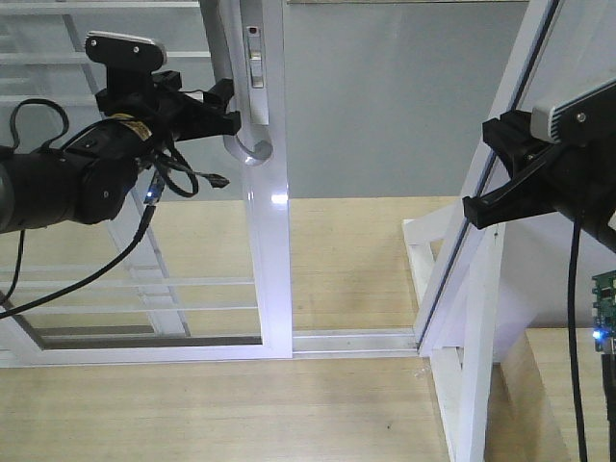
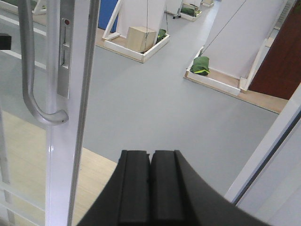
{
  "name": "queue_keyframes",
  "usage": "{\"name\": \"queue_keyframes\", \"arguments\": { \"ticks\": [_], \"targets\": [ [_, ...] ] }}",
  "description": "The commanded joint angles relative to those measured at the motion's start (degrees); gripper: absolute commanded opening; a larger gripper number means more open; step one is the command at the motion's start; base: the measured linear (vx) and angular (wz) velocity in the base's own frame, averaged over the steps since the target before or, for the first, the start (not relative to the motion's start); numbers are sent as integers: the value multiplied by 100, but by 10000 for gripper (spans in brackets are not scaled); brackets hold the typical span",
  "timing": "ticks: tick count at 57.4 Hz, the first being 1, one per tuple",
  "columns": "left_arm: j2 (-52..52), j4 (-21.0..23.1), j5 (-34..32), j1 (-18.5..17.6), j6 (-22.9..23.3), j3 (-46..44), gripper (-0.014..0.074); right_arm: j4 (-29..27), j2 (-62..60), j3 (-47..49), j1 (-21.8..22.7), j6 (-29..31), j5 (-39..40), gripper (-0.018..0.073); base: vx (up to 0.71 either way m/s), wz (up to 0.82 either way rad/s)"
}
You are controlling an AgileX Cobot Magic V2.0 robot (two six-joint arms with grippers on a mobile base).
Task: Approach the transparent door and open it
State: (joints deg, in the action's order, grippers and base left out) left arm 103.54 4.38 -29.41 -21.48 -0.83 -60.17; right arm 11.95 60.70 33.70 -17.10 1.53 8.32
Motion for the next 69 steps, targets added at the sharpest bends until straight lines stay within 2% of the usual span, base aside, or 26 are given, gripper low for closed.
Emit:
{"name": "queue_keyframes", "arguments": {
  "ticks": [1,23,33,40,49,56,66,69],
  "targets": [
    [-66,-9,-279,-43,37,-495,566,-15,-112,165,16,99,395,-6,0,0],
    [517,-3,-195,-43,138,-1352,566,-10,-112,165,16,104,388,-6,0,0],
    [750,-2,203,-43,138,-1800,566,-10,-112,165,16,104,382,-6,0,0],
    [847,-2,214,-43,138,-1936,563,-10,-112,165,16,110,370,-6,0,0],
    [914,48,235,-43,138,-1994,517,-10,-112,165,16,110,280,-6,0,0],
    [914,48,242,-43,133,-1994,365,-10,-112,165,16,116,230,-6,0,0],
    [914,48,385,-43,133,-1994,25,-10,-112,165,16,218,230,-6,0,0],
    [908,48,434,-43,133,-1994,-9,-10,-112,165,16,229,228,-6,0,0]
  ]
}}
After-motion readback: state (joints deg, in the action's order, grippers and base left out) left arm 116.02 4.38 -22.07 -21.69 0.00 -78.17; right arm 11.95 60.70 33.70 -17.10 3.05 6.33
